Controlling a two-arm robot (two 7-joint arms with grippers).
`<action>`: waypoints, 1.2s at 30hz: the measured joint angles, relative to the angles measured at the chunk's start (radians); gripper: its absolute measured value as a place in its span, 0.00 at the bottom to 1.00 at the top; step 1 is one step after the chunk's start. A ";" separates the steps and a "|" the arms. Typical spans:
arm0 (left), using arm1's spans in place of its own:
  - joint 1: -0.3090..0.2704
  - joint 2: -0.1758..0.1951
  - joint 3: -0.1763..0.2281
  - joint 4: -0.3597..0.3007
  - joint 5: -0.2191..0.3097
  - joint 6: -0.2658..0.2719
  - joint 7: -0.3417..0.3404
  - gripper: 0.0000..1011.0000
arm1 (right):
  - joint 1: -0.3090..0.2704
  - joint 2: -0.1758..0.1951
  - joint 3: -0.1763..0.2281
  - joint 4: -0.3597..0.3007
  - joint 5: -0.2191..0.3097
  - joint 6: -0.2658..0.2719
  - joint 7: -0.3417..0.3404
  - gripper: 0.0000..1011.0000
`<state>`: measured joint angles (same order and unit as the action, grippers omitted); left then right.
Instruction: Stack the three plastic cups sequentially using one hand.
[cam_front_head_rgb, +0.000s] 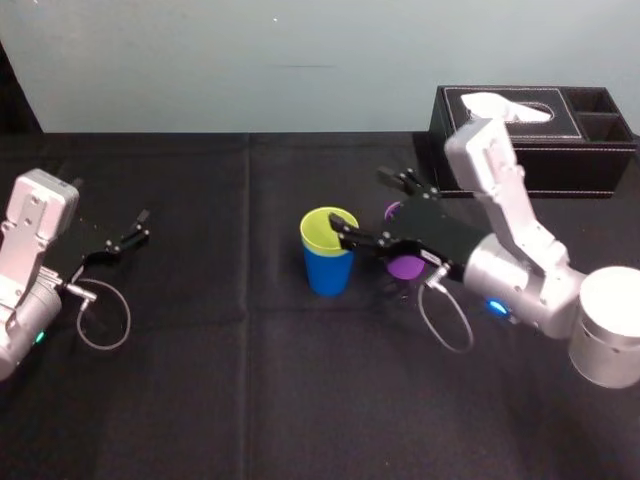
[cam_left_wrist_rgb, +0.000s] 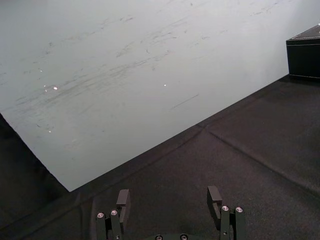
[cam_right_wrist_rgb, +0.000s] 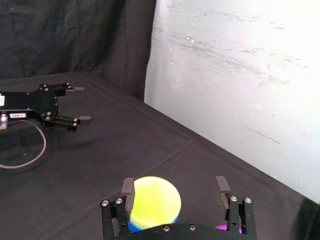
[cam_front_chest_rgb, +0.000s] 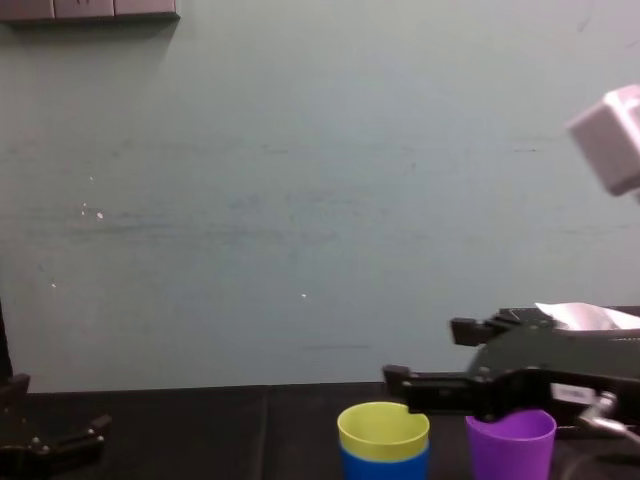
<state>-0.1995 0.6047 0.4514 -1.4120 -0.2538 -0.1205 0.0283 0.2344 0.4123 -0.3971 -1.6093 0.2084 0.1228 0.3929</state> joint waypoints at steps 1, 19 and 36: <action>0.000 0.000 0.000 0.000 0.000 0.000 0.000 1.00 | -0.022 0.013 0.010 -0.023 0.001 -0.004 -0.005 0.99; 0.000 0.000 0.000 0.000 0.000 0.000 0.000 1.00 | -0.290 0.055 0.145 -0.070 0.029 -0.109 -0.079 0.99; 0.000 0.000 0.000 0.000 0.000 0.000 0.000 1.00 | -0.248 -0.042 0.160 0.054 0.001 -0.149 -0.095 0.99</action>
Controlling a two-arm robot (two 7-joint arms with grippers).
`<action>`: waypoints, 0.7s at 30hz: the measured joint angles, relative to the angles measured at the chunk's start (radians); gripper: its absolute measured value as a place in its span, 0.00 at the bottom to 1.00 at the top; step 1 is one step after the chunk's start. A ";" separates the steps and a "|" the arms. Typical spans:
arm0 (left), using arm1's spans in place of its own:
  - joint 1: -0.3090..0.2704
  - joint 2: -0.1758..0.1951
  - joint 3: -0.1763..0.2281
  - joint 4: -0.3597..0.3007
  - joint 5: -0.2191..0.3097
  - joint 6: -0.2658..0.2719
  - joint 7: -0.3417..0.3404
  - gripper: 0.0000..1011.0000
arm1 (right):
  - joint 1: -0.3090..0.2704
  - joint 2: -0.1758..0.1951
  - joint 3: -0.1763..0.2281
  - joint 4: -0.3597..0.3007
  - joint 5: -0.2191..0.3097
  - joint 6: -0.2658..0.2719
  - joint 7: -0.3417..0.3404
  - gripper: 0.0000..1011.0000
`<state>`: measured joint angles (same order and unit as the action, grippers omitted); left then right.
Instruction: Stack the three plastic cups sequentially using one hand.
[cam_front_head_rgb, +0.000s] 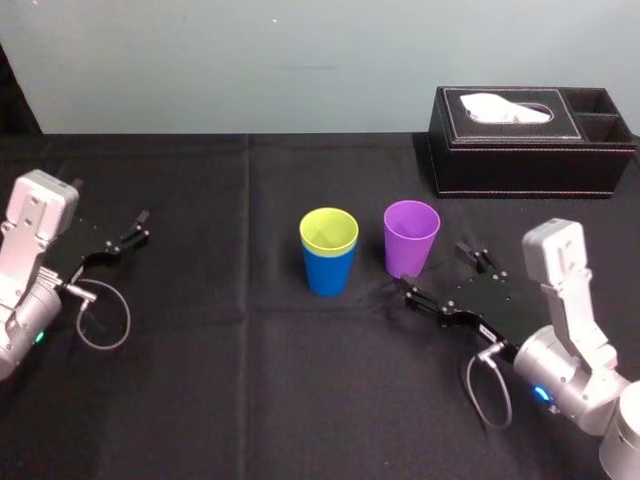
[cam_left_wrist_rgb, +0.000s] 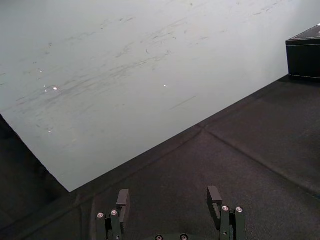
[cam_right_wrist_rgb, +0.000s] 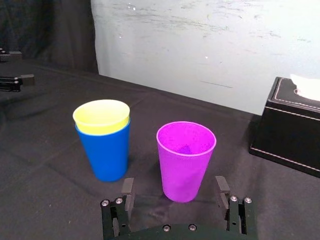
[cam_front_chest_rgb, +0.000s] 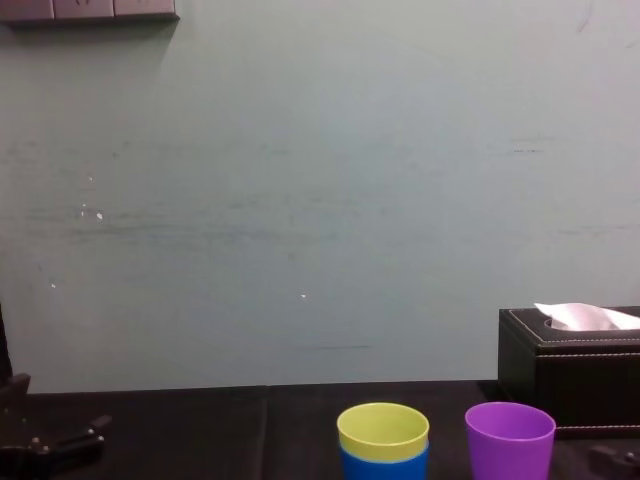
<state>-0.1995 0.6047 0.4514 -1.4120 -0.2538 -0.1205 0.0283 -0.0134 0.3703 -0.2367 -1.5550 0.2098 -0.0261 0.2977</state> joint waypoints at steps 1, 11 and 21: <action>0.000 0.000 0.000 0.000 0.000 0.000 0.000 1.00 | 0.005 -0.005 -0.002 0.006 -0.003 0.001 -0.001 0.99; 0.000 0.000 0.000 0.000 0.000 0.000 0.000 1.00 | 0.058 -0.066 -0.014 0.074 -0.046 0.014 -0.039 0.99; 0.000 0.000 0.000 0.000 0.000 0.000 0.000 1.00 | 0.094 -0.107 0.000 0.125 -0.051 0.021 -0.050 0.99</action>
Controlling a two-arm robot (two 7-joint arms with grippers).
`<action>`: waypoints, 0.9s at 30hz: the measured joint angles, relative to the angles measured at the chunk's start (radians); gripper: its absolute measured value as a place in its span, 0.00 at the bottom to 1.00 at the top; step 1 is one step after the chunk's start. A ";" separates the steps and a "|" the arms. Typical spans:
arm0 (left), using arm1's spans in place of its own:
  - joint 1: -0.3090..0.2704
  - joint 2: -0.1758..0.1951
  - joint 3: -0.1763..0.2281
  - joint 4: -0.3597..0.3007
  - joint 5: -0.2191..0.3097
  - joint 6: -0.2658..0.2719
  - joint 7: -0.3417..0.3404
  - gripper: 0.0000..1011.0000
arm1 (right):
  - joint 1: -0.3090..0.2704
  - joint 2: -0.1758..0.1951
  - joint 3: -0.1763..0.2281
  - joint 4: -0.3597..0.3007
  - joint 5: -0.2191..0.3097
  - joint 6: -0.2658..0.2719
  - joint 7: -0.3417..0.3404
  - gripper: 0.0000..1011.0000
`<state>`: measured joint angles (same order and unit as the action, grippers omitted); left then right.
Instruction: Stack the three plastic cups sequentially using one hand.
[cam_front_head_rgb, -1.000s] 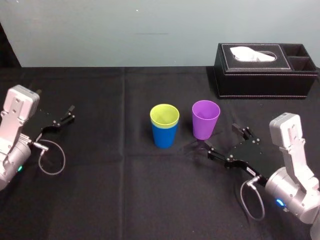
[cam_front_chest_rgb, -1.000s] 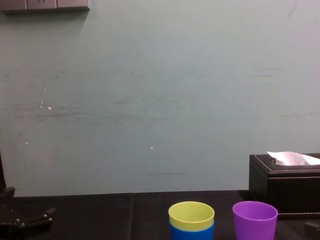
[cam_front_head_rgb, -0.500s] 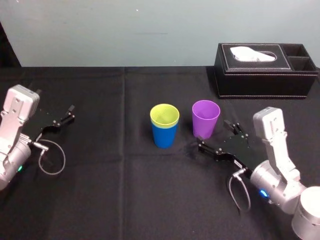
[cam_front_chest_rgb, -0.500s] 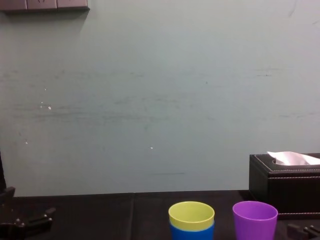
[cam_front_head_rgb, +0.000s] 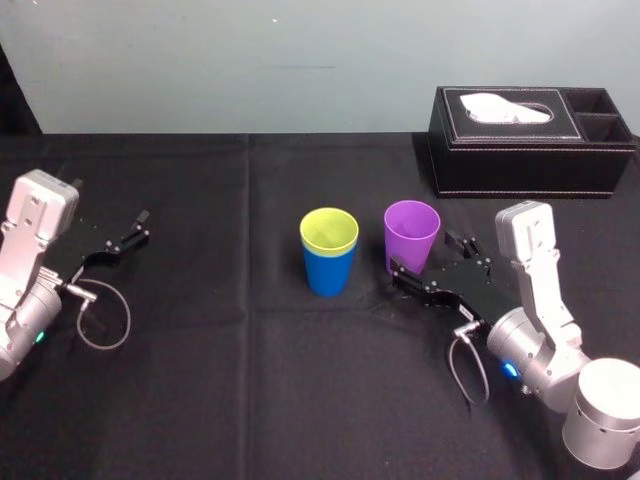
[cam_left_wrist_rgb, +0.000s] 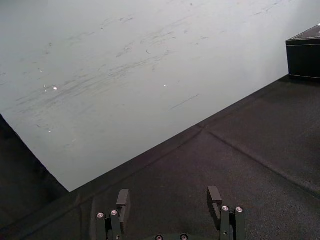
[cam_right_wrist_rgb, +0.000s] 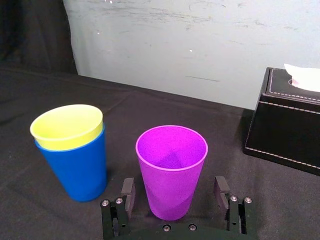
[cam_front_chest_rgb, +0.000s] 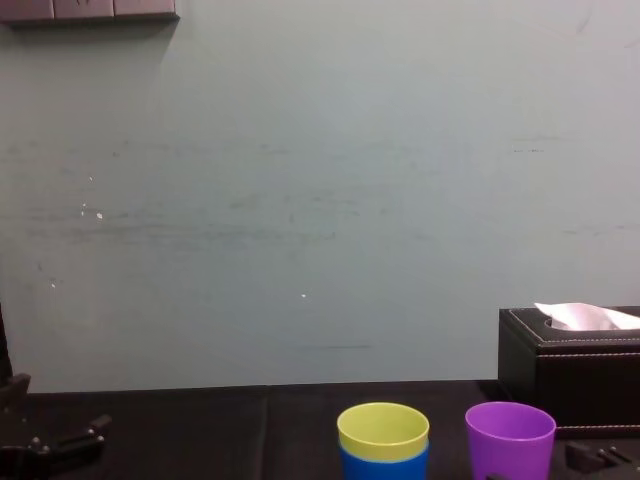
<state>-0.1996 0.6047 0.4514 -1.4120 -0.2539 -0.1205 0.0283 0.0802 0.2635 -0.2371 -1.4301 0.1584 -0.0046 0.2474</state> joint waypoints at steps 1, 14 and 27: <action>0.000 0.000 0.000 0.000 0.000 0.000 0.000 1.00 | 0.006 -0.004 0.001 0.008 0.000 -0.001 0.001 0.99; 0.000 0.000 0.000 0.000 0.000 0.000 0.000 1.00 | 0.075 -0.021 -0.007 0.076 -0.010 -0.007 0.023 0.99; 0.000 0.000 0.000 0.000 0.000 0.000 0.000 1.00 | 0.104 -0.036 -0.012 0.117 -0.009 -0.014 0.032 0.99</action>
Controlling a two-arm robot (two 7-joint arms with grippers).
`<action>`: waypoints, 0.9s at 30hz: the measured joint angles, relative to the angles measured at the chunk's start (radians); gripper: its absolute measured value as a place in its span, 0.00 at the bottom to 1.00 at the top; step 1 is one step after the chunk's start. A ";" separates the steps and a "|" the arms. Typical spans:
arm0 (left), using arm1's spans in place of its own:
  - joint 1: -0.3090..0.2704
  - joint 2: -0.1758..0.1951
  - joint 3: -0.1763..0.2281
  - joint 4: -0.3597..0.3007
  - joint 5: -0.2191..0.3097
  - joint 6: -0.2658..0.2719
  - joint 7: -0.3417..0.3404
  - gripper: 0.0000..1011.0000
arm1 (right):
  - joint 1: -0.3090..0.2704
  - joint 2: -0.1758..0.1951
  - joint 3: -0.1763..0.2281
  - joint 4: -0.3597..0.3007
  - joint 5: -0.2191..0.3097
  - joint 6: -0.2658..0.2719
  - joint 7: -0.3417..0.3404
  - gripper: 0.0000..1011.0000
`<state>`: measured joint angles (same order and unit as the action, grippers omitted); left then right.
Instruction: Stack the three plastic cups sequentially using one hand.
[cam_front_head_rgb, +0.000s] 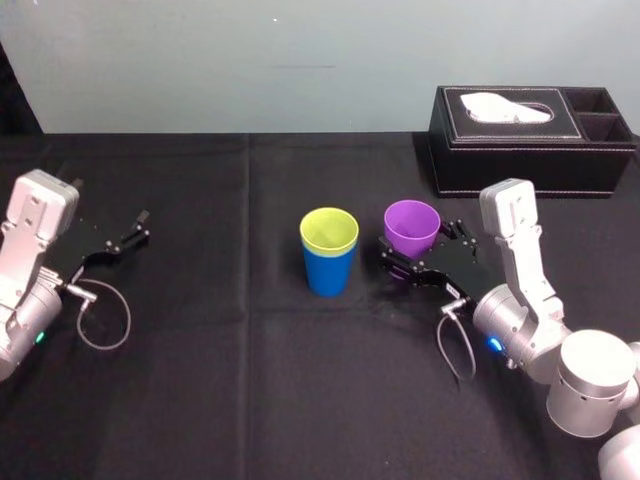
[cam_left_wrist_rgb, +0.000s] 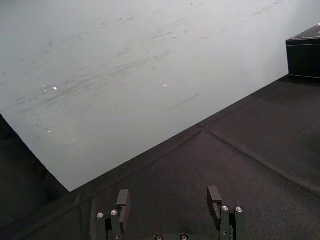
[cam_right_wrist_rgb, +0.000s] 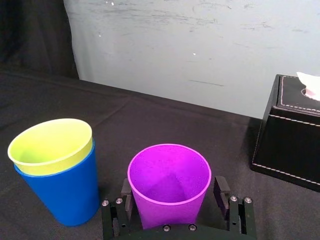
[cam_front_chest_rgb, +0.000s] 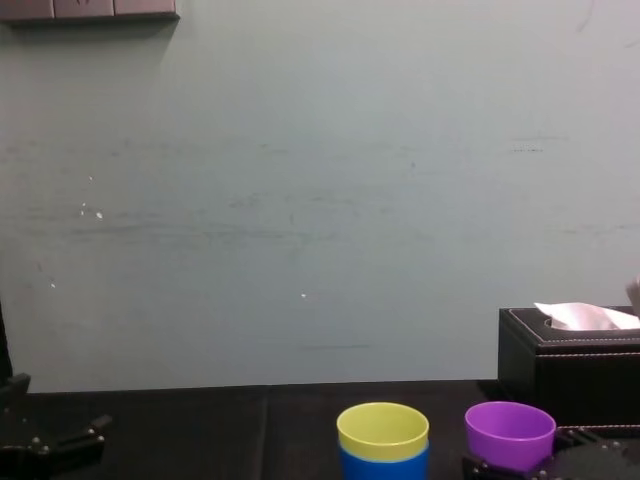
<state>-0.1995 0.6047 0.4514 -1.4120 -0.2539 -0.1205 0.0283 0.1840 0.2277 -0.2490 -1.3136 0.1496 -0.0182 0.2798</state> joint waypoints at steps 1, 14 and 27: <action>0.000 0.000 0.000 0.000 0.000 0.000 0.000 1.00 | 0.000 0.000 0.000 0.000 0.000 0.000 0.000 0.99; 0.000 0.000 0.000 0.000 0.000 0.000 0.000 1.00 | -0.003 0.002 0.000 -0.005 0.001 0.001 -0.001 0.77; 0.000 0.000 0.000 0.000 0.000 0.000 0.000 1.00 | -0.034 0.044 0.002 -0.118 -0.010 0.048 0.002 0.72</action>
<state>-0.1995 0.6047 0.4514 -1.4120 -0.2539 -0.1205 0.0283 0.1500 0.2715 -0.2471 -1.4319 0.1392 0.0299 0.2816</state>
